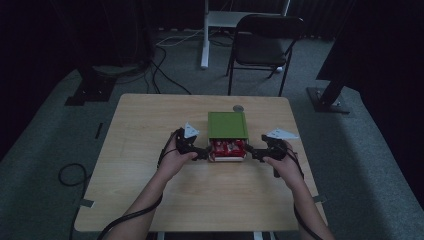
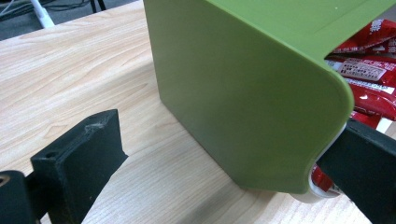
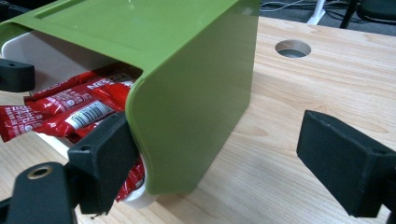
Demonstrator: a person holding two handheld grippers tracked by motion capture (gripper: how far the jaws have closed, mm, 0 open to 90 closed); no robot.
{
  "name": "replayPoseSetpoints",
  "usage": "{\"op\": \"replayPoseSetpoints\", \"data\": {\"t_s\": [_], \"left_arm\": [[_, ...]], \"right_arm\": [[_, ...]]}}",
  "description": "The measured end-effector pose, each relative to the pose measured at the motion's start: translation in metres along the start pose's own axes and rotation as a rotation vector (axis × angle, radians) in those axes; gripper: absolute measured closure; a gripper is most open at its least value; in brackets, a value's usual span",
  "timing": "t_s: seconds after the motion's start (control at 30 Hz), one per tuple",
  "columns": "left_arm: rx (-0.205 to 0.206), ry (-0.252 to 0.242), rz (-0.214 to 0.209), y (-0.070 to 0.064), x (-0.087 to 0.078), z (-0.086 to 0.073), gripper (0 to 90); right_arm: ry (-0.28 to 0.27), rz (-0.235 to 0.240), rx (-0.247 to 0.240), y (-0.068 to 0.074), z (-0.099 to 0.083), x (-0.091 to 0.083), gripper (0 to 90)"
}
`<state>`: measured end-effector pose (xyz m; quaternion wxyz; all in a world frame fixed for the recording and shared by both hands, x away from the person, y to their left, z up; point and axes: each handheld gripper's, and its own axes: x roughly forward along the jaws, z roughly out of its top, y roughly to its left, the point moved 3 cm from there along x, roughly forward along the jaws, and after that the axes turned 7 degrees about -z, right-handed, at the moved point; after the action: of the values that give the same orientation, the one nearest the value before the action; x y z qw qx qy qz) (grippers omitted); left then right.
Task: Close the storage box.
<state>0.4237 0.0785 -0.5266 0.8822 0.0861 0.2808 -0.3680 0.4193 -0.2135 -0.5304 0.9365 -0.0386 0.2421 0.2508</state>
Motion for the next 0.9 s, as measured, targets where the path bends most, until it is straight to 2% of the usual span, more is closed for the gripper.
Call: {"op": "replayPoseSetpoints", "data": {"t_s": [0.67,0.73,0.77,0.9], "left_arm": [[0.010,0.012,0.008,0.0032,0.0045,0.0035,2.7],[0.025,-0.003,-0.001,0.0020,0.0046,0.0039,2.8],[0.027,-0.012,-0.027,-0.0011,0.0042,0.0049,2.8],[0.031,-0.021,-0.030,-0.0048,0.0013,0.0080,2.8]], "right_arm": [[0.004,-0.012,0.002,-0.0004,0.0017,0.0030,11.4],[0.003,-0.013,0.007,-0.0001,0.0015,0.0029,11.9],[0.000,-0.012,0.011,0.0003,0.0014,0.0027,13.1],[-0.014,-0.006,0.034,0.0006,0.0018,0.0006,13.3]]}}
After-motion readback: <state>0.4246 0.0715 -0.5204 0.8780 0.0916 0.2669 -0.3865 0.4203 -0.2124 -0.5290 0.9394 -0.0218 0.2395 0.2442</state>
